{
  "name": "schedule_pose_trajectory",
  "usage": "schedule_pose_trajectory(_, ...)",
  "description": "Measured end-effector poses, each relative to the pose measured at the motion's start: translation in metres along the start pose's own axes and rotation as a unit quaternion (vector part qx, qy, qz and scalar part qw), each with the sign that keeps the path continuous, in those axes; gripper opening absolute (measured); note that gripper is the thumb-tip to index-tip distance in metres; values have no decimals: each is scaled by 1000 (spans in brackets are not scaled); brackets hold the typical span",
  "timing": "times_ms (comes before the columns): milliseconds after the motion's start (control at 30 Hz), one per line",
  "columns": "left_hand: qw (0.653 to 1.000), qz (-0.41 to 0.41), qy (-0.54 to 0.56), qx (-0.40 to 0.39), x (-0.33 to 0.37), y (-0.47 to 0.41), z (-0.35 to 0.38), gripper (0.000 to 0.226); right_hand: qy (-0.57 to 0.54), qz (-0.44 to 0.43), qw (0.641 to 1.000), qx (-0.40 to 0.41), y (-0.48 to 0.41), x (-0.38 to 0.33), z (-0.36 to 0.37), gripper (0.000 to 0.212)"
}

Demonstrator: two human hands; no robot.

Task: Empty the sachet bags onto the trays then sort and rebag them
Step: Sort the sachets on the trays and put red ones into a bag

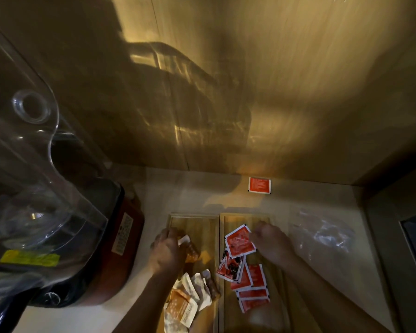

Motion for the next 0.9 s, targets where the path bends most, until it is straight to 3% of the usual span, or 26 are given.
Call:
schedule_pose_trajectory(100,997,70,-40,20,11,-6,-2,45,-57,4,998,25,-12,-5,-12,15)
schedule_pose_trajectory(233,991,118,-62,-29,21,-20,10,89,-130,26,988,78,-36,-13,-28,13)
schedule_pose_trajectory(467,982,163,-74,-66,33,-33,31,77,-151,102,975,129,-100,-12,-42,35)
schedule_pose_trajectory(733,980,158,-116,-39,23,-34,48,67,-108,162,967,163,-119,-17,-39,65)
schedule_pose_trajectory(900,982,158,-96,-29,21,-35,53,69,-157,139,970,120,-126,-11,-35,43)
Point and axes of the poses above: each hand's wrist, its own y-axis away from the middle knuckle, its own z-axis out of the palm, x = y × z, the point moved 4 cm from there along -y, towards the middle knuckle, and after that the axes turned 10 degrees about z, right-handed, at the moved point
